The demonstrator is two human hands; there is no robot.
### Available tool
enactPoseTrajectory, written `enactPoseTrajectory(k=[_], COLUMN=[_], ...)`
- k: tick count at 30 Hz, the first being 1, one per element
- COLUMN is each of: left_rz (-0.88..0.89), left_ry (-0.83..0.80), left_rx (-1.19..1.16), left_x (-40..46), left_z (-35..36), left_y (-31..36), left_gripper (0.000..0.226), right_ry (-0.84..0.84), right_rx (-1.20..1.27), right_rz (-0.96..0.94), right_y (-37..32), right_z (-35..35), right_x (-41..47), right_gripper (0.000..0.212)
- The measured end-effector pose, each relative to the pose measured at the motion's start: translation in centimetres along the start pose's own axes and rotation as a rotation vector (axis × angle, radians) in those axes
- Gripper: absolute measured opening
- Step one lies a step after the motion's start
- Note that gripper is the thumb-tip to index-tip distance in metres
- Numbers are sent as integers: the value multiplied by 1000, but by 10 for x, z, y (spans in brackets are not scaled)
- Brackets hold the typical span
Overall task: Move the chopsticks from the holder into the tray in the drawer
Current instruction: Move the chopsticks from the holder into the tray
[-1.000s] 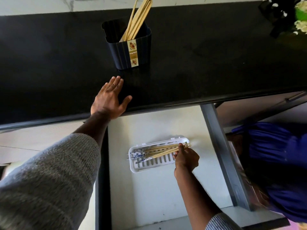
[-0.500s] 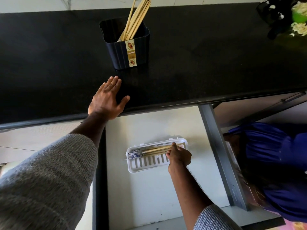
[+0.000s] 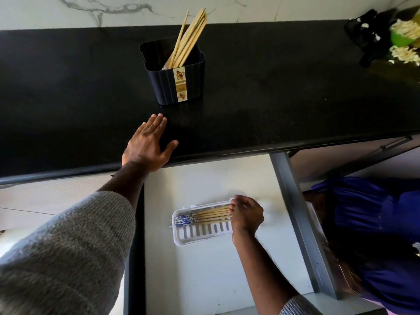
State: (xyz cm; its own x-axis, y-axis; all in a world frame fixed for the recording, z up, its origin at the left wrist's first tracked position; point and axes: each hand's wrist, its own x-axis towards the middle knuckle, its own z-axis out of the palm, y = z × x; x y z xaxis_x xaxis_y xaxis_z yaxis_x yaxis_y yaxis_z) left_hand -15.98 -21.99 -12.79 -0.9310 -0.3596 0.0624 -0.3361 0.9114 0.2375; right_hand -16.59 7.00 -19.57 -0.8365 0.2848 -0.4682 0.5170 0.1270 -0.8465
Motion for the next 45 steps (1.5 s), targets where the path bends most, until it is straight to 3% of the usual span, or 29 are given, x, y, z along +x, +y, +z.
enactPoseTrajectory(k=[4, 7, 11, 17, 23, 31, 45], left_rz=[6, 9, 14, 19, 12, 4, 16], left_ry=[-8, 0, -7, 2, 10, -8, -22], left_rx=[0, 1, 2, -4, -22, -12, -6], left_x=[-1, 0, 3, 3, 3, 3, 2], left_z=[2, 4, 4, 4, 4, 1, 1], left_y=[-1, -2, -3, -3, -4, -3, -4], left_gripper=[84, 85, 87, 88, 87, 85, 82], right_ry=[-78, -121, -191, -128, -298, -469, -464], right_rx=[-15, -51, -68, -73, -161, -178, -102], right_rz=[-167, -377, -668, -907, -612, -386, -296], right_y=[-27, -61, -123, -231, -305, -336, -341], right_z=[14, 33, 73, 133, 184, 218, 231], right_x=[-2, 0, 16, 39, 59, 54, 43], right_gripper=[21, 11, 22, 19, 29, 22, 19])
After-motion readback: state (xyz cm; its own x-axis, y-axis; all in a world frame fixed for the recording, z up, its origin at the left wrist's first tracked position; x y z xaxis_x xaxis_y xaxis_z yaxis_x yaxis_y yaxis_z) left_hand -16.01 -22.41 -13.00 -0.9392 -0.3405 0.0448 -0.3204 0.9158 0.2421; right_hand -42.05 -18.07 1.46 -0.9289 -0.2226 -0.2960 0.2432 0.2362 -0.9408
